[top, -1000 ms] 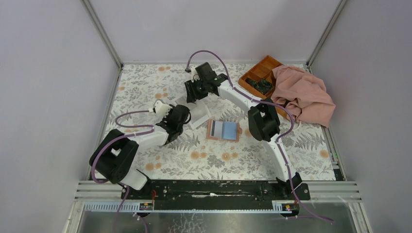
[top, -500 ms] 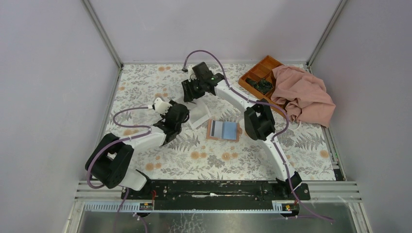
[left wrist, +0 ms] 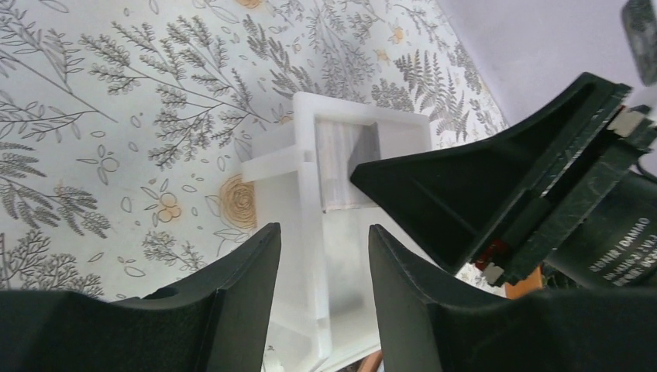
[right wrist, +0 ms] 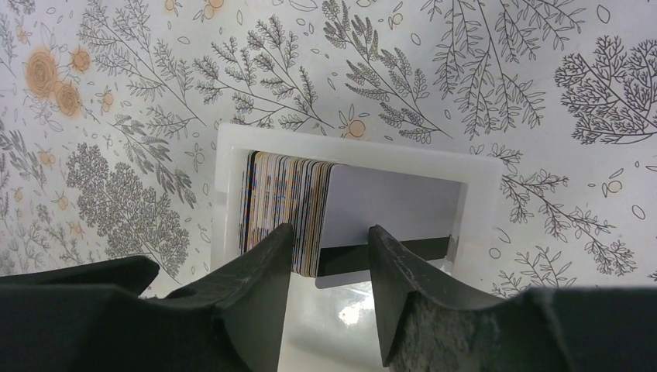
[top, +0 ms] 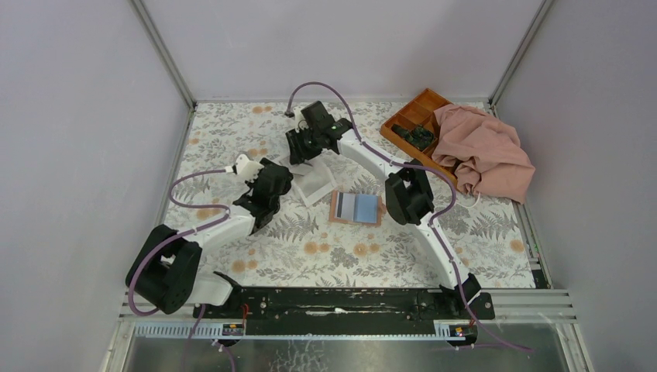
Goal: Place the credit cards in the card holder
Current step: Pick up the credit card from the storage box.
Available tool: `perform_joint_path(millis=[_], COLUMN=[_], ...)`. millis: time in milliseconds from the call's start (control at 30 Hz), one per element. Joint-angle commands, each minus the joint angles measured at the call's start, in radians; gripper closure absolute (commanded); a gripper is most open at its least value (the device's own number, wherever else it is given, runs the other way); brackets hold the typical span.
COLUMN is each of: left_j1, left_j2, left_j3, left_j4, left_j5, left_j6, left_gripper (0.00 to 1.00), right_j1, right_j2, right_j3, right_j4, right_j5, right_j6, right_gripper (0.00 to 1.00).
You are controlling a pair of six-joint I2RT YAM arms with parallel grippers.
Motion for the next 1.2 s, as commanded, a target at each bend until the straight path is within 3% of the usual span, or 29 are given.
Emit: perform_joint_path(millis=[0, 533, 1167], left_j1=[0.017, 0.055, 0.068], left_j2=[-0.023, -0.059, -0.101], left_j3=[-0.024, -0.061, -0.072], left_j4=[0.028, 0.019, 0.006], left_j5=[0.010, 0.066, 0.073], left_j6=[0.028, 0.020, 0.021], left_gripper=[0.47, 0.47, 0.46], right_j1=[0.026, 0.062, 0.100], right_j2=[-0.006, -0.016, -0.089], right_j3=[0.059, 0.111, 0.054], right_j4=[-0.014, -0.061, -0.042], right_j5=[0.004, 0.040, 0.208], right_j6=[0.006, 0.018, -0.021], right_gripper=[0.53, 0.67, 0.97])
